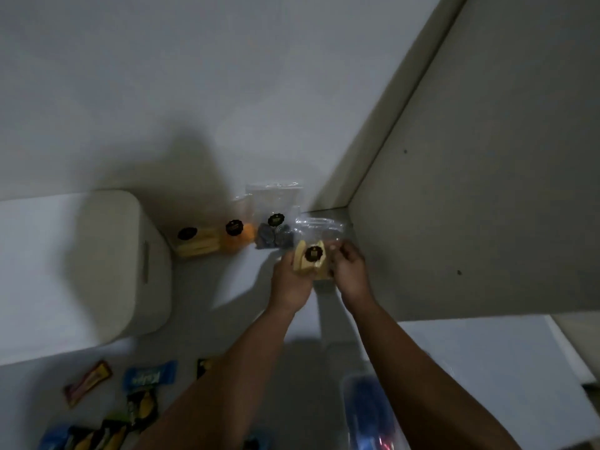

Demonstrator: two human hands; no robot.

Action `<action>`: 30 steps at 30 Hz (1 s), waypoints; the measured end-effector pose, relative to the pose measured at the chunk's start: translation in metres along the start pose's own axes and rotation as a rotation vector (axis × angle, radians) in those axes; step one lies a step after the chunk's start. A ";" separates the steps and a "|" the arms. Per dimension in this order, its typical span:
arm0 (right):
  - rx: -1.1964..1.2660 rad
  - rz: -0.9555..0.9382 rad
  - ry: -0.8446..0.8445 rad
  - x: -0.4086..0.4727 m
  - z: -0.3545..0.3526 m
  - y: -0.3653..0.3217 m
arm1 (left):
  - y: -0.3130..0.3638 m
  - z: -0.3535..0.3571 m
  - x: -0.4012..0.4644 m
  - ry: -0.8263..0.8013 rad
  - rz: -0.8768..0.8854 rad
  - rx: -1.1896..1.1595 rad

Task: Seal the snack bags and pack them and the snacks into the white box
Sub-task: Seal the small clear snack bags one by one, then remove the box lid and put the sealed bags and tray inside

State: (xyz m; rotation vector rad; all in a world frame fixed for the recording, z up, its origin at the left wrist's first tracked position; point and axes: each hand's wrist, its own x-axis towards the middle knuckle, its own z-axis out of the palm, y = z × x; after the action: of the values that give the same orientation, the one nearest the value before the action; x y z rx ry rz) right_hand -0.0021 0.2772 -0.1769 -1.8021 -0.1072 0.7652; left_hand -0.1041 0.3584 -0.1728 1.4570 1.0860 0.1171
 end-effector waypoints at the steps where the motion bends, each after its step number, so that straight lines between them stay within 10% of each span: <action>1: 0.004 0.008 0.042 0.016 0.003 -0.004 | 0.000 0.008 0.015 0.008 -0.002 -0.016; 18: -0.080 0.013 0.242 0.026 0.010 -0.013 | 0.018 0.001 -0.006 0.106 -0.143 -0.255; 30: -0.151 -0.190 0.063 -0.147 0.098 -0.063 | 0.042 -0.220 -0.125 0.232 0.397 0.009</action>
State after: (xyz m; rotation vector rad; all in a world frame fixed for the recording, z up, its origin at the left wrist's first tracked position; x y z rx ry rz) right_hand -0.1524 0.3186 -0.0726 -1.9252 -0.2971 0.5769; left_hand -0.2917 0.4441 -0.0204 1.6821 0.9674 0.5747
